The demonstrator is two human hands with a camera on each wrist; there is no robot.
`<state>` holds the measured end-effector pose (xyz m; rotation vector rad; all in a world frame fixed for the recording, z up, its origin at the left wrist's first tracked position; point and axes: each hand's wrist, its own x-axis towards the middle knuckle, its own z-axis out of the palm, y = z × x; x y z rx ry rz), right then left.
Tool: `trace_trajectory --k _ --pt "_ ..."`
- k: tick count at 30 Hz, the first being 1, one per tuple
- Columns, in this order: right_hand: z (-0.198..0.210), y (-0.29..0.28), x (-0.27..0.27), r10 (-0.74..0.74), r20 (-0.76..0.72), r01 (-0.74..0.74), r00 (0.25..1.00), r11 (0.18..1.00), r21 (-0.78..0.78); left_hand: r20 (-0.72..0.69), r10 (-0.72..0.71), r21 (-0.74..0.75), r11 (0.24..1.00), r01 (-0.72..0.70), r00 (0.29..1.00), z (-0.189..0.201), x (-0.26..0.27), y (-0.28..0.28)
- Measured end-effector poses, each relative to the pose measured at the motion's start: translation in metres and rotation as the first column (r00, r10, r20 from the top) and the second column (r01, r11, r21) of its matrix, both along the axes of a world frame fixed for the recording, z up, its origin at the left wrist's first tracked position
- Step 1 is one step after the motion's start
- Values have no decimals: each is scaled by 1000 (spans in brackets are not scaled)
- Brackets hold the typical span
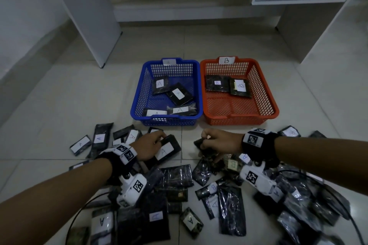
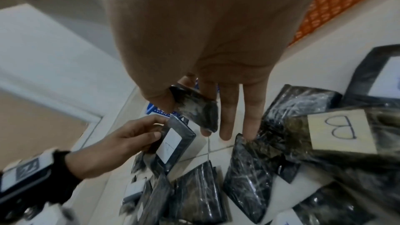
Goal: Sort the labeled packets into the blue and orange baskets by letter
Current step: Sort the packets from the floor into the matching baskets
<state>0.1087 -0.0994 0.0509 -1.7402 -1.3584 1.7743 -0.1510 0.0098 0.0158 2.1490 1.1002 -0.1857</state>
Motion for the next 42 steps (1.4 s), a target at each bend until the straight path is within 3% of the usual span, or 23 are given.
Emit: trace_trajectory --k 3,7,17,22,26,30,32,36,39,42 --pt "-4 -3 5 -50 -13 49 999 998 -25 116 70 -25 997 -68 991 7 1 3" --pt "-10 -8 15 -39 136 18 990 988 151 242 121 -79 991 -105 963 13 5 2" --pt "3 3 21 -38 126 -4 991 948 318 310 117 -142 987 -76 944 32 18 3" --pt "22 33 19 -171 49 129 984 877 463 376 108 -7 994 -113 920 62 13 36" --pt "30 84 22 -312 5 248 950 765 594 398 99 179 967 -183 912 76 13 68" --pt "32 136 24 -228 277 -10 933 755 656 261 56 246 961 -123 964 71 29 104" --pt "29 155 20 -158 413 -143 897 781 608 118 64 241 966 -91 991 63 36 118" --pt "10 179 13 51 544 -338 837 831 442 -81 40 182 983 -25 996 34 44 138" --pt "0 183 8 207 644 -489 736 821 295 -212 -19 198 978 62 977 19 54 148" --pt "-7 181 5 215 771 -583 599 778 236 -262 -17 248 965 85 965 8 63 154"
